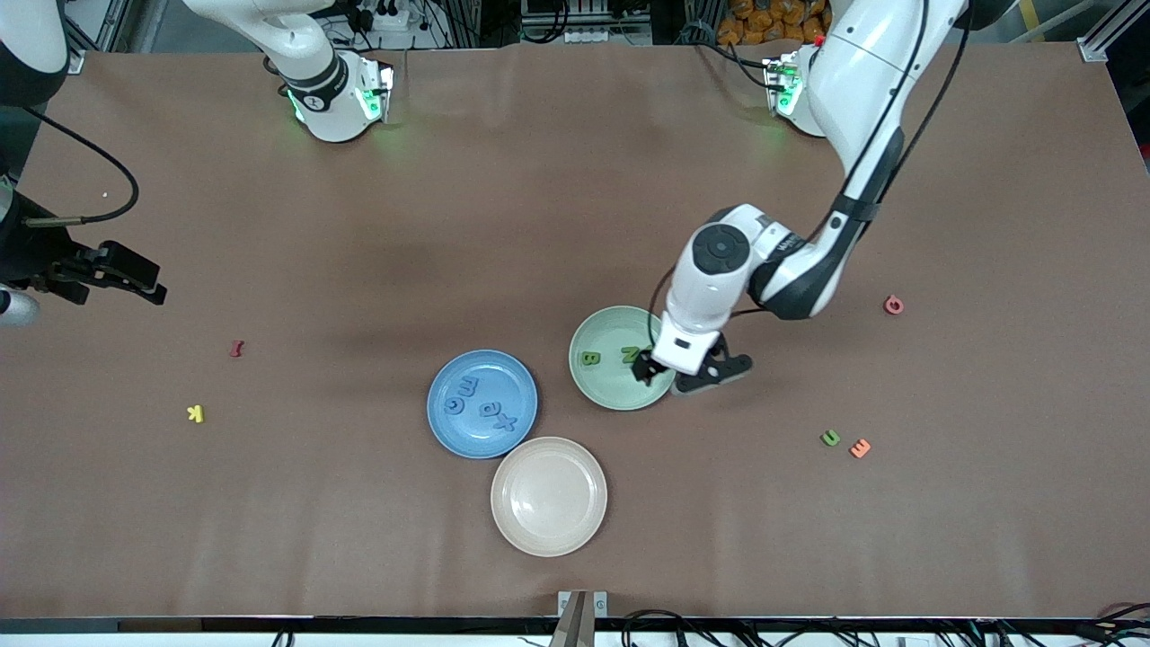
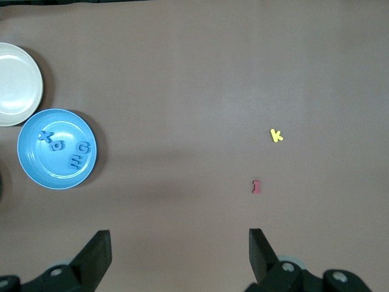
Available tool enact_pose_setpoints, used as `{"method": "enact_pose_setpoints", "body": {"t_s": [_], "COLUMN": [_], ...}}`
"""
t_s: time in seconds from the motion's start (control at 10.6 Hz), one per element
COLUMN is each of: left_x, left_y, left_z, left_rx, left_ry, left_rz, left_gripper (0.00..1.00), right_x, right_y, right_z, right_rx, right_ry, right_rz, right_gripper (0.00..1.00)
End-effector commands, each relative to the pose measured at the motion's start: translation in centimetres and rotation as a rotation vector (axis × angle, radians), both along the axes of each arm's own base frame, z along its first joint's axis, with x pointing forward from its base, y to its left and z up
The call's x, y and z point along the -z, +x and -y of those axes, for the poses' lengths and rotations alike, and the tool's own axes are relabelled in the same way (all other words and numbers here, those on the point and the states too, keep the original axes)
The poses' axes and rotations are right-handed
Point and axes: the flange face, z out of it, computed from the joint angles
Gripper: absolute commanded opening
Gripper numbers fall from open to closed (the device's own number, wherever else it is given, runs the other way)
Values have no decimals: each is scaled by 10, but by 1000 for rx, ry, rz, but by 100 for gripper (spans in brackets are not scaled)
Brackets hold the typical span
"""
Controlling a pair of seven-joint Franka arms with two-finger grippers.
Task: Sort letters by color into matching plates
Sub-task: 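Move the left gripper back over the green letter n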
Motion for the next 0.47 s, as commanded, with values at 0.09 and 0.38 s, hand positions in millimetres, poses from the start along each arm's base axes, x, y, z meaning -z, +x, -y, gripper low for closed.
{"method": "enact_pose_setpoints", "body": {"t_s": [0.09, 0.38], "left_x": [2, 20], "left_y": [46, 70], "left_z": [-99, -171], "left_rx": [78, 230], "left_ry": [167, 210], "left_rz": [-3, -52], "left_gripper": [100, 100], "right_x": [0, 0], "right_y": [-1, -1], "right_z": [-1, -1], "right_rx": [-11, -11], "right_ry": [10, 10], "right_rz": [7, 7], "right_gripper": [100, 100]}}
